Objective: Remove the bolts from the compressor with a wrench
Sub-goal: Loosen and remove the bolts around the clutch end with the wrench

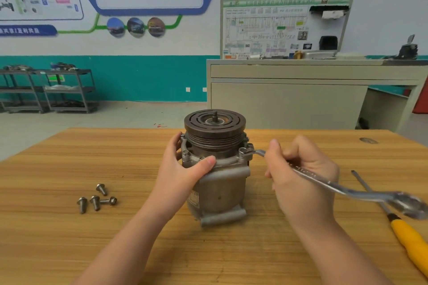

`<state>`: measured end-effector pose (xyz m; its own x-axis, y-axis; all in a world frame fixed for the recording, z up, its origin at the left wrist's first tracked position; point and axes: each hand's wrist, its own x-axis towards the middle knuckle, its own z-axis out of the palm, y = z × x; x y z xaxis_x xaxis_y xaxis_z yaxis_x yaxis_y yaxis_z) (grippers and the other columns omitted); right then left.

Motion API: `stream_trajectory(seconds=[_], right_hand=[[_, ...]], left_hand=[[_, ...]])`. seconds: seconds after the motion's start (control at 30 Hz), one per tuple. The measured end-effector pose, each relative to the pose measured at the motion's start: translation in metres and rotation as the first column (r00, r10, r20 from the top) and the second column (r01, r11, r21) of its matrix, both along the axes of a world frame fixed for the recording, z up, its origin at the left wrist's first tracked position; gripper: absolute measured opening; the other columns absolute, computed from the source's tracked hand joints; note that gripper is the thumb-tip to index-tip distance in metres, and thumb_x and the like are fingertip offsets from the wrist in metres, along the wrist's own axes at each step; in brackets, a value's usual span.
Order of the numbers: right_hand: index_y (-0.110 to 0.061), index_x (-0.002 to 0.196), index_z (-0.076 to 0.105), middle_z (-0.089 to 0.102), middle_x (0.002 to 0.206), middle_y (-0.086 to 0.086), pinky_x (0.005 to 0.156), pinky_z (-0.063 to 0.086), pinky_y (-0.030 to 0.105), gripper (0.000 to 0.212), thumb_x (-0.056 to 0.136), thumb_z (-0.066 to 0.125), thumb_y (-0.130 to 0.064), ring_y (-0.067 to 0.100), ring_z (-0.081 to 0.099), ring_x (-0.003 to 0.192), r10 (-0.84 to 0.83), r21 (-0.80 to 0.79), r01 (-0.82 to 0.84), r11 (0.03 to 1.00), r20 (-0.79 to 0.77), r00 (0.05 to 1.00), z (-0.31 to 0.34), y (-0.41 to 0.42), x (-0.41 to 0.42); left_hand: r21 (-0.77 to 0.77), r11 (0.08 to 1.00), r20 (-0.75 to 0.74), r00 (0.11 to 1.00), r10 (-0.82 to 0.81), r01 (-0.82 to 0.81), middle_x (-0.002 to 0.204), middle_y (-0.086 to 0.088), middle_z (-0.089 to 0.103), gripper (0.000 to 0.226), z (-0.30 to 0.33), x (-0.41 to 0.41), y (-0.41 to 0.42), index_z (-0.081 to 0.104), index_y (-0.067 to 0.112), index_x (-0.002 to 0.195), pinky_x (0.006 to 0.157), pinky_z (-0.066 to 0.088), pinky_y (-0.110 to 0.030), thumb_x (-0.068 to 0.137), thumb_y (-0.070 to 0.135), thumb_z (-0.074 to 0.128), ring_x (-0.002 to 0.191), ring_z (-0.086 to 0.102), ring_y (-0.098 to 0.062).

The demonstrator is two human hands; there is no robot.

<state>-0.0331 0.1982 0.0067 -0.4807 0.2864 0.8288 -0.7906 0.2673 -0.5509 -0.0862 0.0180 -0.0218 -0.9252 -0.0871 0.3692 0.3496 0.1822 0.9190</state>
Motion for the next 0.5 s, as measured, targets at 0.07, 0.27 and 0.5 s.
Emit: stream_trajectory(seconds=[0.07, 0.27, 0.5], right_hand=[[-0.009, 0.054, 0.041, 0.041, 0.048, 0.005, 0.038, 0.035, 0.032, 0.038, 0.087, 0.057, -0.017, 0.016, 0.040, 0.041, -0.077, 0.085, 0.083, 0.993, -0.067, 0.995, -0.003, -0.005, 0.003], [-0.029, 0.063, 0.030, 0.026, 0.053, -0.009, 0.042, 0.024, 0.015, 0.046, 0.082, 0.060, 0.000, 0.010, 0.030, 0.045, -0.176, 0.346, 0.247, 0.905, -0.226, 0.958, -0.008, -0.015, 0.005], [-0.022, 0.057, 0.046, 0.049, 0.048, 0.004, 0.036, 0.028, 0.017, 0.032, 0.076, 0.070, -0.012, 0.008, 0.037, 0.034, 0.543, -0.395, -0.398, 0.828, 0.388, 0.744, 0.015, 0.039, -0.026]], left_hand=[[-0.006, 1.000, 0.003, 1.000, 0.007, -0.007, 0.114, 0.034, 0.047, 0.103, 0.002, 0.002, 0.001, 0.030, 0.033, 0.147, 0.072, 0.042, -0.003, 0.057, 0.053, 0.076, 0.099, 0.050, 0.021], [-0.016, 0.995, -0.028, 0.995, 0.094, -0.095, 0.138, 0.015, 0.045, 0.114, 0.001, 0.016, 0.006, 0.027, 0.031, 0.149, 0.108, 0.040, -0.033, 0.053, 0.063, 0.080, 0.123, 0.048, -0.005], [-0.043, 0.996, -0.036, 0.997, 0.072, -0.074, 0.119, 0.035, 0.043, 0.113, 0.000, 0.012, 0.001, 0.025, 0.034, 0.150, 0.088, 0.035, -0.009, 0.053, 0.059, 0.077, 0.105, 0.047, 0.016]])
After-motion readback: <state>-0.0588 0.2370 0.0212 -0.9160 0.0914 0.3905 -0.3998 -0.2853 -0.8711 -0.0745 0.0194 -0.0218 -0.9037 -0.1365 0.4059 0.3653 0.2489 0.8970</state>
